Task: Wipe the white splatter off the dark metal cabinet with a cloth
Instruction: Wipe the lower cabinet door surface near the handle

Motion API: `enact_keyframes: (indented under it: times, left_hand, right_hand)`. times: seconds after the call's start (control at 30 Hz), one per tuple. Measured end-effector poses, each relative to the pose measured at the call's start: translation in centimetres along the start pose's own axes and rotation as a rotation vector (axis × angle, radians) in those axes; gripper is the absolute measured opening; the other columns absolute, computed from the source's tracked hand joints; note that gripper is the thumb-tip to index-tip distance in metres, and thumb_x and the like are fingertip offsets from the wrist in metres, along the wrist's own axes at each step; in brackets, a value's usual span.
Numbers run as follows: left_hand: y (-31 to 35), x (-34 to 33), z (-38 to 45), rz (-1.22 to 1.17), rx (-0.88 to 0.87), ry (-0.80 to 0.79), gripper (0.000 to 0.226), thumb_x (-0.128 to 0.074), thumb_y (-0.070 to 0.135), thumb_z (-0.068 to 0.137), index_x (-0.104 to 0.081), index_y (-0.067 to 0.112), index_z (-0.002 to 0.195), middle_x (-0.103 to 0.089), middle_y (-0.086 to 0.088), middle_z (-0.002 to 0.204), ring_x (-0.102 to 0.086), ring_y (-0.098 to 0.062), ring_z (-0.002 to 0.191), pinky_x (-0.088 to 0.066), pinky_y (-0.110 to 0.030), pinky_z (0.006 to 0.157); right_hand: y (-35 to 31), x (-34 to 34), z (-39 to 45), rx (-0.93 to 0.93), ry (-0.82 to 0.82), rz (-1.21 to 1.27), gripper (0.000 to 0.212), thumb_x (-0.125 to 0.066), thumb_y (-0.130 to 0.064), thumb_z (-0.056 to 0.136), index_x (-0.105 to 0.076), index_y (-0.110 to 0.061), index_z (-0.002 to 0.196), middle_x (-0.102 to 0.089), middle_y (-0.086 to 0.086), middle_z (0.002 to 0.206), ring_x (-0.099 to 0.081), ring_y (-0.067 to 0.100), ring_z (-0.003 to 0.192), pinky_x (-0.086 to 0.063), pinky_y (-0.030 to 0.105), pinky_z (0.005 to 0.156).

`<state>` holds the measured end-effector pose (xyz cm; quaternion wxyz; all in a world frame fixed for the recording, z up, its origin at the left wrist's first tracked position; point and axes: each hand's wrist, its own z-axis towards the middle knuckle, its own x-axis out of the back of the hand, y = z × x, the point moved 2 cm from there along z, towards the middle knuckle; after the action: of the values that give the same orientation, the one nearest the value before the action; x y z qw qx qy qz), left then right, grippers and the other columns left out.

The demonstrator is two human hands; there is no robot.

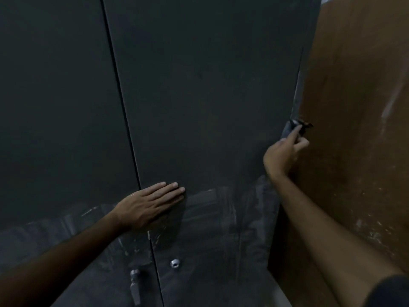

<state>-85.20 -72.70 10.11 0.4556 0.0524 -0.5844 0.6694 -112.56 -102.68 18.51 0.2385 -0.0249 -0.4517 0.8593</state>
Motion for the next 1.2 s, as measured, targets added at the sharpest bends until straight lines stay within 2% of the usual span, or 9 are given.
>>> enact_keyframes:
  times: [0.2, 0.37, 0.47, 0.6, 0.77, 0.87, 1.0, 1.1, 1.2]
  left_hand:
    - [-0.1, -0.3, -0.2, 0.012, -0.007, -0.011, 0.063, -0.038, 0.038, 0.108, -0.029, 0.010, 0.164, -0.017, -0.008, 0.174, -0.017, -0.026, 0.160, -0.021, -0.045, 0.126]
    - [0.0, -0.4, -0.2, 0.017, 0.010, -0.006, 0.067, -0.044, 0.040, 0.106, -0.029, 0.010, 0.164, -0.018, -0.009, 0.174, -0.020, -0.026, 0.160, -0.022, -0.046, 0.126]
    - [0.0, -0.4, -0.2, 0.016, 0.001, 0.013, 0.064, -0.040, 0.040, 0.107, -0.031, 0.009, 0.163, -0.020, -0.009, 0.173, -0.023, -0.026, 0.159, -0.021, -0.045, 0.127]
    - [0.1, -0.6, -0.2, 0.023, -0.004, 0.016, 0.065, -0.039, 0.041, 0.107, -0.030, 0.009, 0.163, -0.022, -0.009, 0.173, -0.024, -0.027, 0.159, -0.020, -0.045, 0.127]
    - [0.1, -0.2, -0.1, 0.038, -0.008, 0.026, 0.063, -0.040, 0.040, 0.107, -0.035, 0.009, 0.161, -0.026, -0.010, 0.171, -0.028, -0.028, 0.157, -0.022, -0.045, 0.127]
    - [0.1, 0.1, 0.0, 0.041, 0.000, 0.036, 0.063, -0.043, 0.040, 0.105, -0.039, 0.009, 0.160, -0.029, -0.009, 0.171, -0.030, -0.027, 0.156, -0.024, -0.045, 0.126]
    - [0.0, 0.1, -0.1, 0.048, 0.001, 0.016, 0.065, -0.042, 0.040, 0.105, -0.033, 0.010, 0.163, -0.023, -0.008, 0.173, -0.022, -0.026, 0.159, -0.018, -0.044, 0.128]
    - [0.0, 0.2, 0.0, 0.069, -0.001, 0.011, 0.065, -0.040, 0.040, 0.105, -0.033, 0.010, 0.163, -0.023, -0.008, 0.172, -0.024, -0.027, 0.158, -0.014, -0.043, 0.130]
    - [0.2, 0.2, 0.1, 0.062, 0.006, 0.022, 0.064, -0.039, 0.042, 0.106, -0.037, 0.010, 0.161, -0.028, -0.009, 0.171, -0.030, -0.027, 0.156, -0.017, -0.043, 0.128]
  right_hand:
    - [4.0, 0.3, -8.9, 0.614, -0.341, -0.096, 0.068, -0.059, -0.004, 0.097, -0.033, -0.020, 0.157, -0.038, 0.019, 0.144, -0.058, 0.031, 0.104, -0.048, 0.030, 0.074]
    - [3.0, 1.4, 0.0, 0.113, -0.019, 0.027, 0.055, -0.047, 0.007, 0.093, -0.048, -0.018, 0.142, -0.042, 0.013, 0.145, -0.048, 0.039, 0.123, -0.042, 0.047, 0.102]
    - [0.0, 0.8, -1.8, 0.282, -0.013, -0.017, 0.052, -0.047, 0.008, 0.090, -0.052, -0.022, 0.132, -0.042, 0.009, 0.146, -0.043, 0.036, 0.124, -0.039, 0.040, 0.098]
    - [6.9, 1.0, -7.3, 0.532, -0.276, -0.167, 0.050, -0.056, 0.016, 0.075, -0.059, -0.015, 0.115, -0.047, 0.015, 0.134, -0.044, 0.041, 0.119, -0.047, 0.051, 0.097]
    - [3.6, 1.6, 0.2, 0.192, -0.080, -0.034, 0.047, -0.043, 0.018, 0.076, -0.058, -0.013, 0.109, -0.046, 0.014, 0.132, -0.044, 0.040, 0.115, -0.039, 0.044, 0.093]
    - [1.1, 0.2, -3.4, 0.449, -0.130, -0.079, 0.052, -0.053, 0.011, 0.079, -0.059, -0.018, 0.122, -0.046, 0.014, 0.137, -0.044, 0.036, 0.120, -0.039, 0.037, 0.096]
    - [6.7, -0.1, -6.7, 0.892, -0.362, -0.177, 0.063, -0.076, 0.004, 0.073, -0.053, -0.022, 0.126, -0.047, 0.017, 0.133, -0.050, 0.039, 0.109, -0.054, 0.048, 0.088]
    - [6.3, 1.0, -2.1, 0.771, -0.308, -0.126, 0.059, -0.074, -0.001, 0.080, -0.047, -0.022, 0.128, -0.044, 0.021, 0.130, -0.053, 0.041, 0.107, -0.057, 0.044, 0.078]
    - [0.8, 0.6, 1.0, 0.501, -0.059, 0.043, 0.043, -0.059, -0.006, 0.093, -0.048, -0.016, 0.133, -0.045, 0.025, 0.132, -0.056, 0.038, 0.103, -0.043, 0.030, 0.075]
